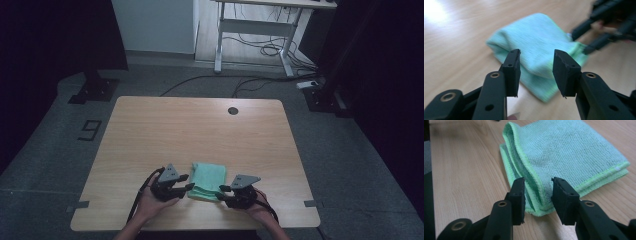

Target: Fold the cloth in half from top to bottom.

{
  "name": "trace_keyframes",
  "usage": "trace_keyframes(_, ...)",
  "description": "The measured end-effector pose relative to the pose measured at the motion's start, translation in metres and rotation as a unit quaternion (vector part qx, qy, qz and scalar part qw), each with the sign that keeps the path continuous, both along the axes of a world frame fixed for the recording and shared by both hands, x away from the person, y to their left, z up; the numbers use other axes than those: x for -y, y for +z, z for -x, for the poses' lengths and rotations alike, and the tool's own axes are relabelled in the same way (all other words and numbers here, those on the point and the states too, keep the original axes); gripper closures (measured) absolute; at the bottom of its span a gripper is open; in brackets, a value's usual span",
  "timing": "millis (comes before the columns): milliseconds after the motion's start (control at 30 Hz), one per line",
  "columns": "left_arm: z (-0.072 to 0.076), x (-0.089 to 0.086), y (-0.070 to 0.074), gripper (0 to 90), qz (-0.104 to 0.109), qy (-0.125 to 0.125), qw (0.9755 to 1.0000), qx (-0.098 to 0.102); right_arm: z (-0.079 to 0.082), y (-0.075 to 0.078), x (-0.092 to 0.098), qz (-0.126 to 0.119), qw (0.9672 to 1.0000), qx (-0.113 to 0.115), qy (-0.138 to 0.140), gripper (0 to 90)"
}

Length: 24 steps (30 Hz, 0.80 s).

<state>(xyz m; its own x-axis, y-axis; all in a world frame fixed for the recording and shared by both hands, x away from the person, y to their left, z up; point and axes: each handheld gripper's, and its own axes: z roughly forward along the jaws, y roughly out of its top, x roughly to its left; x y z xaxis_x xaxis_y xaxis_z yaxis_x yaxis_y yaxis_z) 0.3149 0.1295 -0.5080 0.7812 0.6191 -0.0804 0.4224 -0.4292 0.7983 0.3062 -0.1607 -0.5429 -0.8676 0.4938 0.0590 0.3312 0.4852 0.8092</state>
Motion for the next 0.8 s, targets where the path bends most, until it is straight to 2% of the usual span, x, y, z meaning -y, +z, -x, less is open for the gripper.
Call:
trace_keyframes(100, -0.017, 0.002, -0.003, 61.3, -0.004, 0.021, 0.9997, -0.009, 0.001, 0.004, 0.002, -0.01, 0.9999, 0.002, -0.002, 61.1)
trace_keyframes(133, -0.017, 0.002, -0.003, 62.6, -0.004, 0.021, 0.9997, -0.009, 0.001, 0.004, 0.002, -0.01, 0.9999, 0.002, -0.002, 61.1)
trace_keyframes(167, -0.028, 0.004, -0.006, 64.5, -0.013, 0.032, 0.9993, -0.014, 0.001, 0.008, 0.003, -0.013, 0.9999, 0.006, -0.002, 61.0)
trace_keyframes(200, -0.028, 0.004, -0.006, 65.7, -0.013, 0.032, 0.9993, -0.014, 0.001, 0.008, 0.003, -0.013, 0.9999, 0.006, -0.002, 61.0)
trace_keyframes(233, -0.038, 0.005, -0.01, 66.8, -0.011, 0.043, 0.9988, -0.023, 0.001, 0.013, 0.004, -0.019, 0.9997, 0.011, -0.005, 60.9)
trace_keyframes(333, -0.046, 0.007, -0.012, 69.2, -0.013, 0.05, 0.9982, -0.03, -0.004, 0.021, 0.003, -0.028, 0.9993, 0.02, -0.013, 60.9)
trace_keyframes(367, -0.054, 0.009, -0.014, 69.9, -0.015, 0.055, 0.9977, -0.036, -0.006, 0.023, 0.002, -0.031, 0.9991, 0.022, -0.017, 60.9)
trace_keyframes(400, -0.054, 0.009, -0.014, 70.7, -0.015, 0.055, 0.9977, -0.036, -0.006, 0.023, 0.002, -0.031, 0.9991, 0.022, -0.017, 60.9)
trace_keyframes(433, -0.059, 0.011, -0.015, 71.3, -0.023, 0.056, 0.9974, -0.04, -0.01, 0.027, -0.004, -0.036, 0.9988, 0.026, -0.022, 60.9)
trace_keyframes(600, -0.065, 0.012, -0.016, 73.5, -0.031, 0.057, 0.9968, -0.045, -0.025, 0.026, -0.025, -0.034, 0.9985, 0.025, -0.034, 60.9)
trace_keyframes(667, -0.064, 0.012, -0.015, 73.8, -0.035, 0.053, 0.9972, -0.039, -0.028, 0.024, -0.033, -0.036, 0.9986, 0.021, -0.032, 61.0)
trace_keyframes(800, -0.066, 0.012, -0.014, 71.4, -0.02, 0.05, 0.9973, -0.05, -0.029, 0.019, -0.045, -0.026, 0.9993, 0.016, -0.021, 61.0)
